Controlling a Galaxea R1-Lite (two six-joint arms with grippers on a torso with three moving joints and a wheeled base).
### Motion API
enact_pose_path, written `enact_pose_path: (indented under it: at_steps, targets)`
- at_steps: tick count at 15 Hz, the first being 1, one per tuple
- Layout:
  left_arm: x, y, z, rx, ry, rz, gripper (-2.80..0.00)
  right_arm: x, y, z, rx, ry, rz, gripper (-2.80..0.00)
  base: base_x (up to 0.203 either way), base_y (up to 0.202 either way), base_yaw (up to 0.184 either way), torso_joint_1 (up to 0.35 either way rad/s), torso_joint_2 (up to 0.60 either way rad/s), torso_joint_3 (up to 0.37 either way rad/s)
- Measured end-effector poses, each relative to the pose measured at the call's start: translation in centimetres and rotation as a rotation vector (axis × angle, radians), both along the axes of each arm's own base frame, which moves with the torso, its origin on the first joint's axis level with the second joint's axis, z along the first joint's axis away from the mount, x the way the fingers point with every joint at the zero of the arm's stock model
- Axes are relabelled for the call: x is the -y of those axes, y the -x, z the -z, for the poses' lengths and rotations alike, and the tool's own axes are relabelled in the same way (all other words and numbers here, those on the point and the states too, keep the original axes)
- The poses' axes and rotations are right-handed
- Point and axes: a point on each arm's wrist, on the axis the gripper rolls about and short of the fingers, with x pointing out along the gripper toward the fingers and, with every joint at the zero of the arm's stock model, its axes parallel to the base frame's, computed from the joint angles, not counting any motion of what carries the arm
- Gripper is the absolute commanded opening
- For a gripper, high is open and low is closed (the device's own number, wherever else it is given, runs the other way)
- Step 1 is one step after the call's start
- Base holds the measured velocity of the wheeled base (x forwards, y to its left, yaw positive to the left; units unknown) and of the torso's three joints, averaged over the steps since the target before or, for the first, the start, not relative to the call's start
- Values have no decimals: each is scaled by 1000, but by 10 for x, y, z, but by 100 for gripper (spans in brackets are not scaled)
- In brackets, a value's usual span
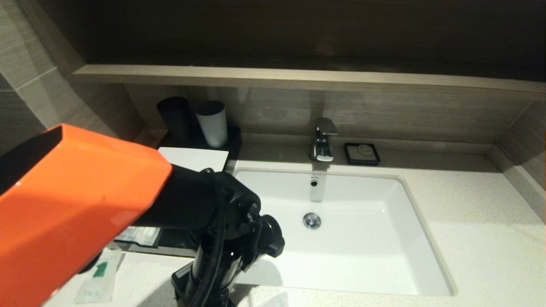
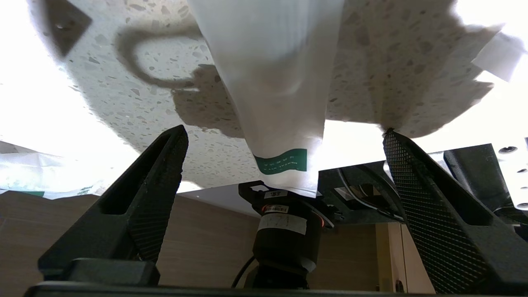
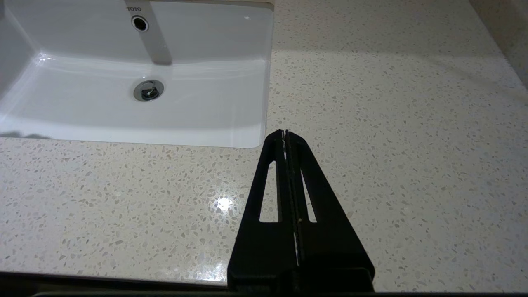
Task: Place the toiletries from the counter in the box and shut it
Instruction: Pick up the bathroom toiletry
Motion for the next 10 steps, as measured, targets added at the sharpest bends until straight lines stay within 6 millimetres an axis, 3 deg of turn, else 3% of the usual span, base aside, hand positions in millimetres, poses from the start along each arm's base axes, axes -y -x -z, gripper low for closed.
enact_pose_path:
  at_steps: [5, 6, 10]
  targets:
    - [1, -1, 1, -2, 0, 0, 0, 0, 0, 0, 0, 0, 0, -280, 0, 0, 0, 0, 0, 0]
    - [1, -1, 1, -2, 0, 0, -280, 0, 0, 0, 0, 0, 0, -280, 0, 0, 0, 0, 0, 0]
    - [1, -1, 1, -2, -1, 0, -280, 0, 0, 0, 0, 0, 0, -280, 0, 0, 0, 0, 0, 0]
